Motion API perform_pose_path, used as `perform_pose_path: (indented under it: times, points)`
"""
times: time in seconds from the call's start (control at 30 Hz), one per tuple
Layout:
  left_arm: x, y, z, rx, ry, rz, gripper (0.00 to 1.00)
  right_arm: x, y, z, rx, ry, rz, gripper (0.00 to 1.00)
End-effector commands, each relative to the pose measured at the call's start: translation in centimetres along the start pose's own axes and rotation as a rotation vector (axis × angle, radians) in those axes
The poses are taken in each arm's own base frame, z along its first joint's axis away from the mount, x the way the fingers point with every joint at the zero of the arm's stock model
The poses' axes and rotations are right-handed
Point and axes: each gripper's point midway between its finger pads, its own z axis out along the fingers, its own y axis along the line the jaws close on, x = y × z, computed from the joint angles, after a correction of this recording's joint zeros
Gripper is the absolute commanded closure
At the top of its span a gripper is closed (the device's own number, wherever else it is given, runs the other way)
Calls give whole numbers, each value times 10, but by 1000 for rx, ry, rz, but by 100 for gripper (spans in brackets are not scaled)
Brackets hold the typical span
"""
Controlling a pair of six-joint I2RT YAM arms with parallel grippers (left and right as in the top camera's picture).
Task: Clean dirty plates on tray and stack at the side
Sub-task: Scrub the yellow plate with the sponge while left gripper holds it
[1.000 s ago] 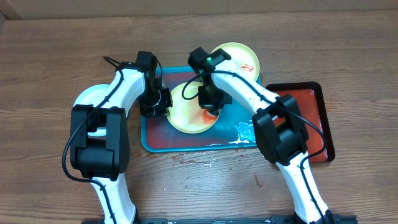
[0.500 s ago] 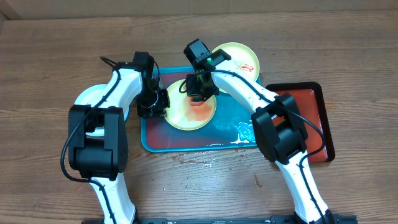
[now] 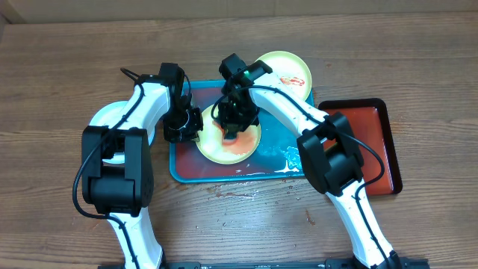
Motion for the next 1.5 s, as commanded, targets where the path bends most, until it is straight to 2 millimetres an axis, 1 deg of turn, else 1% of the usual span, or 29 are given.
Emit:
perform_pose_path:
  times: [0.0, 0.13, 0.27, 0.37, 0.43, 0.5, 0.53, 0.57, 0.6, 0.67, 0.7, 0.77, 0.87, 0.93, 1.07, 1.13, 1.23, 1.27, 1.43, 1.47]
  points:
    - [2, -4, 5, 17, 12, 28, 96, 14, -1, 6, 54, 65, -68, 96]
    - [2, -4, 5, 17, 13, 28, 96, 12, -37, -18, 285, 31, -41, 96]
    - [3, -4, 5, 16, 15, 27, 96, -1, -73, -47, 544, -76, 19, 96]
    - [3, -4, 5, 16, 15, 27, 96, -13, -80, -53, 599, -145, 31, 96]
    - [3, -4, 5, 15, 15, 28, 96, -22, -76, -50, 578, -178, 26, 96]
    - [3, -4, 5, 16, 15, 28, 96, -33, -68, -42, 532, -211, 18, 96]
    - [3, -4, 5, 16, 15, 28, 96, -37, -62, -37, 502, -219, 12, 96]
    - [3, -4, 5, 16, 15, 27, 96, -40, -51, -26, 433, -214, 6, 96]
    - [3, -4, 5, 16, 15, 28, 96, -41, -46, -20, 399, -205, 3, 96]
    - [3, -4, 5, 16, 15, 28, 96, -39, -29, -4, 296, -169, -10, 96]
    - [3, -4, 5, 16, 15, 28, 96, -36, -15, 7, 211, -135, -38, 96]
    - [3, -4, 5, 16, 15, 28, 96, -30, 7, 18, 93, -86, -81, 96]
    - [3, -4, 5, 16, 15, 27, 96, -20, 32, 26, -11, -46, -130, 96]
    - [3, -4, 5, 16, 15, 28, 96, -14, 39, 28, -26, -27, -151, 96]
    - [3, -4, 5, 16, 15, 28, 96, -3, 33, 29, -3, 17, -131, 96]
    - [3, -4, 5, 16, 15, 27, 96, 0, 27, 27, 6, 34, -113, 96]
    - [3, -4, 5, 16, 15, 27, 96, 8, 6, 21, 61, 78, -61, 96]
    - [3, -4, 5, 15, 15, 27, 96, 11, -15, 14, 145, 91, -31, 96]
    - [3, -4, 5, 15, 15, 28, 96, 10, -66, -6, 389, 64, 43, 96]
    - [3, -4, 5, 15, 15, 28, 96, 7, -84, -17, 488, 35, 70, 96]
